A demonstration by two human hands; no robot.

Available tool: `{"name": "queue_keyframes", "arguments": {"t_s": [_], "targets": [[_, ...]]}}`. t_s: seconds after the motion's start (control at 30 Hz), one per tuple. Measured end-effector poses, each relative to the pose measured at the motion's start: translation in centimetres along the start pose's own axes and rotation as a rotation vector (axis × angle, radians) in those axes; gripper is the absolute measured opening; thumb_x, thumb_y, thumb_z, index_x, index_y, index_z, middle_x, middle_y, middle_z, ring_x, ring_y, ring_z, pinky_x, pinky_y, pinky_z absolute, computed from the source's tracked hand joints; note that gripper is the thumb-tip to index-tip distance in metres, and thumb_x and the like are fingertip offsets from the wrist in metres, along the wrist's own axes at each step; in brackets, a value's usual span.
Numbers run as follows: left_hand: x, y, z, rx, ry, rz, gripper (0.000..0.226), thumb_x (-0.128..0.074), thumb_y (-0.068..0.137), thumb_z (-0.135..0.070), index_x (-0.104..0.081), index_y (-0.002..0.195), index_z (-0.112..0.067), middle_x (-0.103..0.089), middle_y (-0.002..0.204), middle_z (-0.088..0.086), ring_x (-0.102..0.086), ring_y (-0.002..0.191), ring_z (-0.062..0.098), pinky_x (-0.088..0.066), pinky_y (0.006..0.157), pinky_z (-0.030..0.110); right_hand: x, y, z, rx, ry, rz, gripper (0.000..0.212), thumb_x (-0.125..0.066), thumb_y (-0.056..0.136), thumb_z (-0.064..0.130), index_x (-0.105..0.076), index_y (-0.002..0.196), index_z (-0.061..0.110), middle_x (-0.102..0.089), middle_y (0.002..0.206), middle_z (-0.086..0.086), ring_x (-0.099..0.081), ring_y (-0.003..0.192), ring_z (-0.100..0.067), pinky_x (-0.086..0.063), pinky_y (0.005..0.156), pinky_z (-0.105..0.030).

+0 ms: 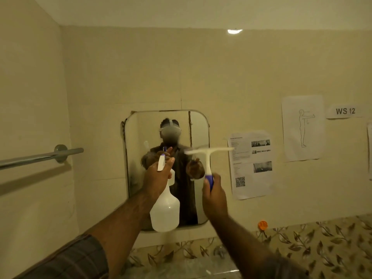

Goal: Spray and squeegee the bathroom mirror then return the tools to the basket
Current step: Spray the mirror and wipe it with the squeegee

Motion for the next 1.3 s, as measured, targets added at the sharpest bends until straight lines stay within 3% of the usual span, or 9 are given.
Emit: {"name": "queue_keyframes", "arguments": {"t_s": [0.1, 0.27, 0.47, 0.67, 0.8, 0.87, 0.93, 1.07, 1.3], "targets": [[0.9, -0.1, -1.1, -0.029, -0.048, 0.008, 0.045, -0.054, 0.093, -0.047, -0.065, 0.120, -0.013, -0.071, 0.102, 0.016, -0.066, 0.093, 0.031, -0.055, 0.091, 0.043, 0.7, 5.0, 5.7, 0.054, 0.266, 0.108, 0.024, -0.042, 0.103, 0.034, -0.045, 0.106, 0.057, -0.062, 0.074, 0.003, -0.059, 0.051, -0.004, -0.049, 0.045, -0.018], [1.8, 0.1, -2.4, -0.066, -0.029, 0.026, 0.045, -0.049, 0.096, -0.044, -0.068, 0.109, -0.005, -0.069, 0.097, 0.023, -0.065, 0.094, 0.038, -0.052, 0.095, 0.046, 0.6, 9.7, 9.2, -0.003, 0.321, 0.156, 0.025, -0.037, 0.103, 0.042, -0.057, 0.097, 0.029, -0.057, 0.071, 0.005, -0.053, 0.057, -0.007, -0.045, 0.046, -0.016], [1.8, 0.9, -3.0, -0.068, 0.034, -0.020, 0.040, -0.050, 0.096, -0.046, -0.063, 0.076, -0.013, -0.060, 0.064, 0.005, -0.058, 0.059, 0.016, -0.047, 0.053, 0.020, -0.7, 11.4, 8.7, -0.072, 0.381, 0.178, 0.036, -0.034, 0.103, 0.043, -0.058, 0.084, 0.024, -0.057, 0.066, 0.002, -0.051, 0.045, -0.002, -0.043, 0.040, -0.018], [1.7, 2.1, -2.8, -0.089, -0.023, -0.065, 0.044, -0.053, 0.093, -0.048, -0.069, 0.094, -0.008, -0.070, 0.081, 0.014, -0.065, 0.073, 0.021, -0.052, 0.066, 0.025, -1.8, 12.6, 7.9, -0.058, 0.413, 0.166, 0.030, -0.036, 0.103, 0.042, -0.059, 0.088, 0.029, -0.065, 0.066, 0.009, -0.057, 0.057, -0.005, -0.052, 0.048, -0.016], [1.1, 2.9, -2.4, -0.092, -0.032, -0.058, 0.044, -0.054, 0.092, -0.048, -0.068, 0.106, -0.008, -0.072, 0.093, 0.017, -0.068, 0.086, 0.029, -0.057, 0.085, 0.040, -2.2, 13.5, 7.3, -0.075, 0.383, 0.192, 0.031, -0.034, 0.103, 0.043, -0.058, 0.089, 0.030, -0.057, 0.088, -0.025, -0.056, 0.075, -0.024, -0.061, 0.067, -0.044], [0.9, 3.3, -2.0, -0.087, -0.024, -0.069, 0.045, -0.054, 0.092, -0.048, -0.067, 0.109, -0.008, -0.072, 0.095, 0.017, -0.068, 0.089, 0.030, -0.057, 0.088, 0.042, -2.1, 13.4, 6.6, -0.079, 0.382, 0.193, 0.031, -0.035, 0.103, 0.045, -0.059, 0.089, 0.030, -0.054, 0.089, -0.026, -0.058, 0.065, -0.013, -0.061, 0.069, -0.047], [0.8, 3.5, -1.5, -0.083, -0.026, -0.081, 0.044, -0.054, 0.093, -0.047, -0.067, 0.109, -0.009, -0.071, 0.094, 0.016, -0.067, 0.087, 0.028, -0.056, 0.085, 0.038, -2.1, 12.6, 5.5, -0.084, 0.390, 0.181, 0.030, -0.038, 0.102, 0.046, -0.061, 0.089, 0.032, -0.059, 0.078, -0.015, -0.057, 0.055, -0.005, -0.059, 0.068, -0.044], [1.0, 3.7, -0.2, -0.076, -0.029, -0.101, 0.041, -0.054, 0.093, -0.047, -0.068, 0.107, -0.011, -0.070, 0.091, 0.012, -0.064, 0.080, 0.021, -0.051, 0.069, 0.024, -2.9, 8.3, 0.4, -0.143, 0.385, 0.171, 0.030, -0.041, 0.100, 0.049, -0.063, 0.096, 0.030, -0.057, 0.061, 0.007, -0.049, 0.042, 0.001, -0.043, 0.037, -0.015], [0.7, 3.4, 1.8, -0.054, 0.019, -0.104, 0.047, -0.054, 0.093, -0.047, -0.066, 0.113, -0.007, -0.070, 0.096, 0.015, -0.065, 0.084, 0.026, -0.053, 0.076, 0.031, -5.0, -2.1, -10.2, -0.323, 0.224, 0.164, 0.039, -0.037, 0.100, 0.050, -0.062, 0.096, 0.021, -0.055, 0.063, 0.002, -0.051, 0.053, -0.010, -0.044, 0.048, -0.024]]}}
Point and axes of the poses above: each hand's wrist, its own y-axis towards the middle knuckle, its own x-axis out of the back of the hand, z = x × y, the point moved 3 cm from there along y, towards the middle knuckle
